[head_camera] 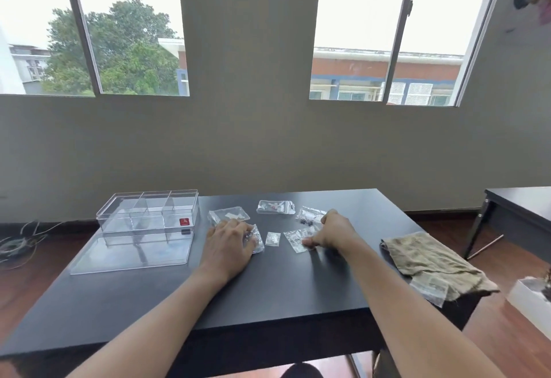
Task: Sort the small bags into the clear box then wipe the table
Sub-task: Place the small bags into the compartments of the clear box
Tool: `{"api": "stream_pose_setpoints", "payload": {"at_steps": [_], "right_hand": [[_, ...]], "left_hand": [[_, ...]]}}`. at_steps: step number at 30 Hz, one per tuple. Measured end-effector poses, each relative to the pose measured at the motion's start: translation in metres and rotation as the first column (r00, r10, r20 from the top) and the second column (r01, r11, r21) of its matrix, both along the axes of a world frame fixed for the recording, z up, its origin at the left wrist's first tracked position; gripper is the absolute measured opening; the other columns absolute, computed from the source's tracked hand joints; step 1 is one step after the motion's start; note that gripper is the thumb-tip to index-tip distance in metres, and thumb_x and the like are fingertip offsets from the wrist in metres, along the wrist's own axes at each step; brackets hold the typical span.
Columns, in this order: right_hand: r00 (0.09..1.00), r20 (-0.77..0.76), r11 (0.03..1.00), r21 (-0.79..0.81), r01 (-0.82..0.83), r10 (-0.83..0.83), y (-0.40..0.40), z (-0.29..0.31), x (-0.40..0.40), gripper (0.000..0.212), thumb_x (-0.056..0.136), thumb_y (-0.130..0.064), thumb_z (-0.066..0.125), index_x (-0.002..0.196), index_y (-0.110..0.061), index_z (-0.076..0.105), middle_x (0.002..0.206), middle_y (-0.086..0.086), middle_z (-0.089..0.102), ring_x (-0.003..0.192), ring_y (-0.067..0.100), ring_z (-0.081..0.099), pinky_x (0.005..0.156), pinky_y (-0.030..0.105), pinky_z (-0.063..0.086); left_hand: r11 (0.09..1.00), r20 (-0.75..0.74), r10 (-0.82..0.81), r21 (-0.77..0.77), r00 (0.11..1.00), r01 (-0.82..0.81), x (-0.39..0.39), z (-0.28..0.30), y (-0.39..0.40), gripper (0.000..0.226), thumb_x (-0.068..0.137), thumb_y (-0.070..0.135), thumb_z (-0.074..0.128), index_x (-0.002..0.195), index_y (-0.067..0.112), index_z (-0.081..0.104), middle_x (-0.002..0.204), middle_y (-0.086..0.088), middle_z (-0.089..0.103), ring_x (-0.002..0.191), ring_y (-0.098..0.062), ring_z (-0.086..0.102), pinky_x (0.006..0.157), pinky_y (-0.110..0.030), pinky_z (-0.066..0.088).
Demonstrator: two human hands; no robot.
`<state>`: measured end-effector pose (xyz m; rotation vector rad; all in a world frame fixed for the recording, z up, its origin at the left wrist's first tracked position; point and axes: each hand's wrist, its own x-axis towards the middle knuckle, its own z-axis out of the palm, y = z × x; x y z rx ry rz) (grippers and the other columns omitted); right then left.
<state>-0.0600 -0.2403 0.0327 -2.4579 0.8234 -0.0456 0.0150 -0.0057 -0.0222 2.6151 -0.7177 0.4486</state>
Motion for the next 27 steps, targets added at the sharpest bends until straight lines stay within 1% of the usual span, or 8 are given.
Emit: {"api": "stream_pose_setpoints", "payload": {"at_steps": [4,7,12,14,17,20,23,27], "right_hand": [[0.994,0.104,1.000,-0.002,0.024,-0.024,0.007,-0.004,-0.006,0.081,0.072,-0.031,0.092,0.129,-0.006,0.041,0.125,0.013,0.065,0.117,0.032,0.063,0.083,0.032,0.046],[0.982,0.181,0.998,-0.032,0.063,-0.056,0.018,-0.004,-0.012,0.082,0.074,-0.023,0.090,0.130,-0.006,0.033,0.114,0.014,0.069,0.102,0.035,0.069,0.077,0.036,0.052],[0.971,0.230,0.997,-0.028,0.073,-0.064,0.024,0.006,-0.021,0.090,0.078,-0.019,0.088,0.141,-0.008,0.025,0.117,0.013,0.067,0.113,0.037,0.065,0.079,0.039,0.047],[0.959,0.279,0.998,-0.033,0.057,-0.046,0.025,0.014,-0.026,0.083,0.079,-0.019,0.087,0.139,-0.013,0.030,0.107,0.009,0.066,0.108,0.035,0.066,0.078,0.037,0.046],[0.851,0.523,0.998,-0.070,-0.010,0.045,0.028,0.025,-0.028,0.051,0.082,-0.014,0.081,0.120,-0.019,0.046,0.083,-0.004,0.061,0.084,0.027,0.064,0.070,0.034,0.046],[0.691,0.708,0.986,-0.159,-0.043,0.145,0.038,0.039,-0.020,0.022,0.084,-0.016,0.078,0.094,-0.020,0.058,0.079,-0.011,0.061,0.071,0.016,0.056,0.065,0.028,0.038],[0.563,0.788,0.968,-0.223,-0.115,0.249,0.055,0.049,-0.001,0.013,0.088,-0.014,0.074,0.082,-0.018,0.062,0.078,-0.011,0.060,0.065,0.008,0.055,0.065,0.029,0.043],[0.477,0.819,0.943,-0.219,-0.252,0.318,0.089,0.055,0.031,0.009,0.092,-0.018,0.069,0.085,-0.020,0.063,0.079,-0.006,0.068,0.063,0.017,0.067,0.069,0.032,0.054]], "left_hand": [[0.999,-0.002,-0.018,-0.046,1.000,0.018,-0.006,0.002,-0.001,0.031,0.098,0.037,0.052,0.121,0.026,0.069,0.124,0.003,0.068,0.121,-0.024,0.054,0.101,-0.037,0.040],[0.997,-0.012,-0.050,-0.066,0.999,0.049,-0.010,0.006,-0.003,0.027,0.099,0.031,0.054,0.119,0.021,0.069,0.122,-0.001,0.069,0.120,-0.026,0.054,0.099,-0.035,0.043],[0.983,0.030,-0.087,-0.157,0.996,0.091,-0.016,0.006,-0.001,0.014,0.099,0.028,0.059,0.102,0.019,0.070,0.105,0.001,0.072,0.104,-0.026,0.062,0.083,-0.036,0.049],[0.973,0.045,-0.077,-0.215,0.996,0.085,-0.018,0.006,0.001,0.009,0.096,0.022,0.063,0.099,0.018,0.070,0.099,0.001,0.072,0.097,-0.025,0.065,0.079,-0.035,0.051],[0.948,0.107,-0.061,-0.305,0.992,0.091,-0.017,0.011,0.006,0.004,0.094,0.019,0.065,0.096,0.021,0.068,0.091,0.004,0.070,0.084,-0.020,0.064,0.074,-0.035,0.052],[0.917,0.175,-0.053,-0.382,0.983,0.117,-0.012,0.023,0.015,0.006,0.095,0.016,0.065,0.097,0.021,0.069,0.090,0.005,0.070,0.076,-0.016,0.061,0.071,-0.035,0.053],[0.892,0.198,-0.025,-0.438,0.980,0.111,0.001,0.039,0.034,0.007,0.093,0.013,0.069,0.097,0.020,0.070,0.089,0.005,0.070,0.075,-0.015,0.063,0.070,-0.034,0.056],[0.835,0.142,0.059,-0.549,0.988,0.029,0.025,0.059,0.074,0.008,0.089,0.014,0.073,0.094,0.021,0.071,0.088,0.009,0.073,0.084,-0.011,0.069,0.073,-0.033,0.060]]}}
